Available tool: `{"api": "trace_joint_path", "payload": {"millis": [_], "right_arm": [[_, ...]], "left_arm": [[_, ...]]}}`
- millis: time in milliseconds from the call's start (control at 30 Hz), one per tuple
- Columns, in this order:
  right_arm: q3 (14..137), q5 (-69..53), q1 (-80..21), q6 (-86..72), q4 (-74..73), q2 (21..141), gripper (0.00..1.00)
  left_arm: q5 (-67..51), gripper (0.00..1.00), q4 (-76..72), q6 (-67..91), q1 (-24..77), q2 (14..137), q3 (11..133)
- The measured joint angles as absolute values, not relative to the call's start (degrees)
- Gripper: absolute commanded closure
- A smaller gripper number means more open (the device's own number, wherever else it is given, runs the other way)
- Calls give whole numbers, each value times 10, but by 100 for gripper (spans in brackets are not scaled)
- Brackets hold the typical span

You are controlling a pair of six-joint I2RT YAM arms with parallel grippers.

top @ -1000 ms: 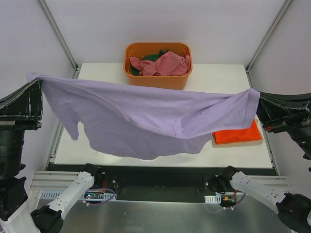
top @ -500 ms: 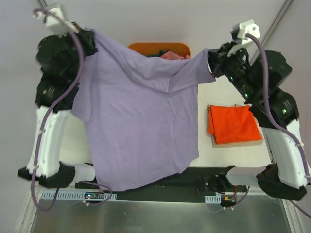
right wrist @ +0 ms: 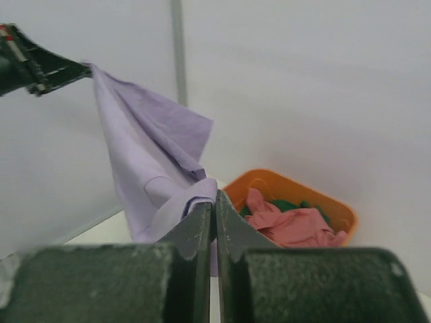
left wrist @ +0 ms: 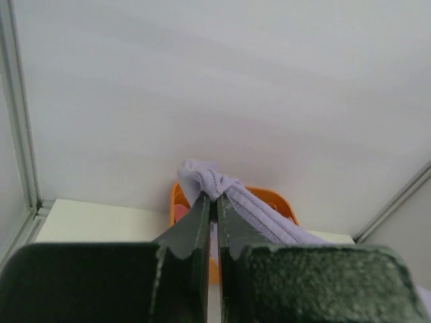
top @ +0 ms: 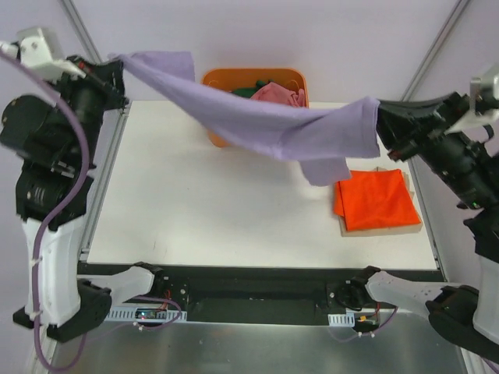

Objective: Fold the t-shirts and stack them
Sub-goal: Flatten out the tshirt

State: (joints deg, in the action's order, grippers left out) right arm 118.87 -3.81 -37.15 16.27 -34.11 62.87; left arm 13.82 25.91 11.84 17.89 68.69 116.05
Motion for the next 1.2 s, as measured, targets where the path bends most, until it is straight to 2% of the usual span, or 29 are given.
{"api": "trace_joint_path", "payload": {"millis": [100, 133, 233, 267, 300, 333, 367, 400, 433, 467, 500, 533, 567, 633, 667, 767, 800, 1000, 1200], "right_arm": [[1137, -117, -374, 130, -328, 587, 99], [1103, -148, -380, 115, -313, 575, 99], [939, -222, -450, 63, -231, 552, 99], [879, -236, -485, 44, -207, 560, 98], [829, -244, -517, 32, -190, 577, 96], [795, -251, -545, 20, -181, 604, 93], [768, -258, -576, 1, -171, 648, 88], [755, -265, -599, -16, -159, 702, 83], [755, -276, -612, -29, -156, 753, 76], [760, -291, -622, -41, -151, 814, 61], [770, -305, -629, -49, -156, 868, 53], [780, -312, -631, -56, -165, 905, 41], [798, -320, -631, -53, -183, 943, 34], [818, -322, -628, -46, -205, 969, 24], [822, -320, -626, -44, -214, 968, 16], [825, -302, -611, -30, -216, 931, 2], [816, -294, -599, -27, -212, 907, 4], [709, -202, -480, -25, -197, 773, 4], [625, -105, -357, -25, -203, 803, 4]], "left_arm": [[154, 100, 236, 116, 172, 607, 1070], [166, 97, 224, 115, 164, 579, 1024], [216, 99, 181, 115, 138, 532, 876], [234, 94, 176, 122, 129, 528, 825], [245, 80, 176, 132, 118, 531, 790], [254, 60, 178, 148, 103, 536, 751], [263, 47, 180, 166, 87, 546, 712], [267, 24, 184, 180, 70, 557, 678], [274, 12, 195, 198, 53, 568, 647], [278, 5, 209, 210, 35, 578, 626], [284, 1, 228, 223, 19, 587, 617], [293, 1, 243, 233, 7, 595, 617], [303, 1, 255, 246, -6, 603, 622], [317, 1, 277, 264, -24, 615, 639], [317, 1, 282, 267, -27, 618, 645], [292, 1, 289, 286, -27, 618, 653], [272, 1, 293, 295, -27, 618, 653], [81, 1, 279, 350, -26, 613, 600], [-69, 1, 248, 380, 3, 629, 429]]}}
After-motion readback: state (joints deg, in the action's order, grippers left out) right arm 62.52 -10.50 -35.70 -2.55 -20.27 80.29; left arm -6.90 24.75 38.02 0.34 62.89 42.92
